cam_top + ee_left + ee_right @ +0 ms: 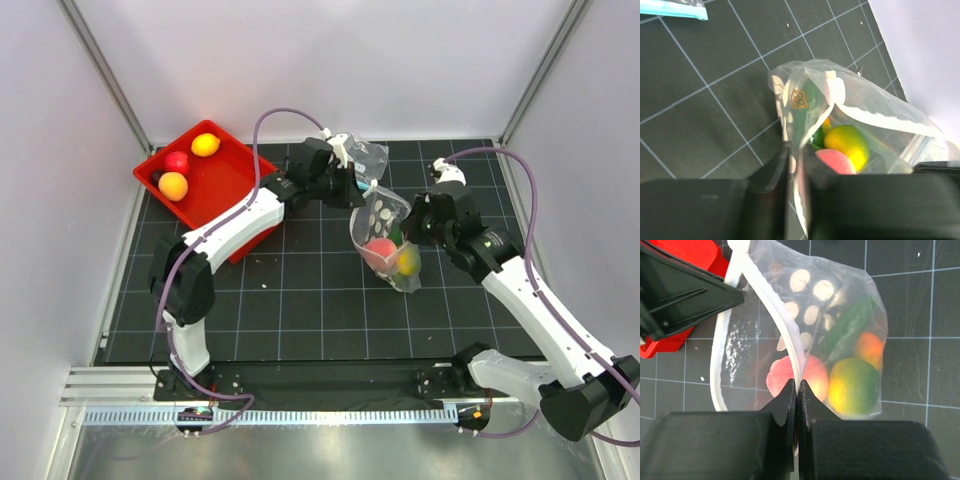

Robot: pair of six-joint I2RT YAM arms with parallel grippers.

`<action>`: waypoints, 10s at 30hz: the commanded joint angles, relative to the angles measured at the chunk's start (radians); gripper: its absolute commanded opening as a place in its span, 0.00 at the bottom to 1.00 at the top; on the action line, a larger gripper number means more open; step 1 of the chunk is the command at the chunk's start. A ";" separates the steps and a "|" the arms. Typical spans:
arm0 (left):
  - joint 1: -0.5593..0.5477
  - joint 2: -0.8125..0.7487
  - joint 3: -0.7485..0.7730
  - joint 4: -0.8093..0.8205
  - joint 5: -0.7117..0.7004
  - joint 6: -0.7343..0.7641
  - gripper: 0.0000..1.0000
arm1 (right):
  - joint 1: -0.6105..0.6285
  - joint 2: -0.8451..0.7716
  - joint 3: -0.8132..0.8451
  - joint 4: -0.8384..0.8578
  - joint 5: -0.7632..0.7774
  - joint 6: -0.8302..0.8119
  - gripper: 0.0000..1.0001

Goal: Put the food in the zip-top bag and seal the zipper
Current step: Adjust the zipper food storage bag at the center of the board.

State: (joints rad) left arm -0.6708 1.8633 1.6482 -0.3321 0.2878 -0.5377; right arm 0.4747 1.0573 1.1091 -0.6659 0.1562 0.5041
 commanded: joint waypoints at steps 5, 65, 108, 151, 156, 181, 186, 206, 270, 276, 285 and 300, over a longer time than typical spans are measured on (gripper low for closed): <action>0.025 -0.062 -0.004 0.031 -0.064 0.024 0.52 | 0.002 0.021 -0.009 0.110 0.005 0.016 0.01; -0.116 -0.397 -0.417 0.079 -0.443 -0.176 0.96 | 0.002 0.003 -0.115 0.177 -0.136 -0.065 0.01; -0.023 -0.187 0.016 -0.282 0.080 0.157 0.00 | 0.225 -0.034 -0.041 0.175 -0.080 0.017 0.43; -0.026 -0.388 -0.205 -0.208 0.051 0.378 0.00 | 0.149 0.101 -0.356 0.747 -0.279 -0.323 0.53; -0.036 -0.377 -0.202 -0.206 0.125 0.389 0.00 | 0.156 0.092 -0.380 0.796 -0.284 -0.303 0.53; -0.090 -0.332 -0.156 -0.297 0.070 0.436 0.00 | 0.177 -0.069 -0.410 0.675 0.056 -0.305 0.62; -0.090 -0.322 -0.148 -0.306 0.067 0.436 0.00 | 0.159 -0.043 -0.439 0.735 0.008 -0.296 0.66; -0.090 -0.312 -0.139 -0.321 -0.022 0.426 0.00 | 0.160 -0.013 -0.135 0.269 -0.007 -0.016 0.59; -0.095 -0.371 -0.182 -0.200 0.358 0.346 0.71 | 0.398 -0.060 -0.011 0.127 0.230 0.165 0.01; -0.108 -0.366 -0.188 -0.200 0.355 0.351 0.78 | 0.398 -0.080 -0.054 0.196 0.227 0.165 0.01; -0.200 -0.366 -0.191 -0.249 0.206 0.436 0.84 | 0.398 -0.080 -0.080 0.259 0.224 0.186 0.04; -0.245 -0.309 -0.149 -0.331 -0.022 0.470 0.00 | 0.398 -0.132 -0.094 0.256 0.241 0.159 0.39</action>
State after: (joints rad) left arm -0.9142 1.5505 1.4532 -0.6369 0.3069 -0.0887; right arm 0.8730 0.9615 1.0134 -0.4725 0.3603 0.6827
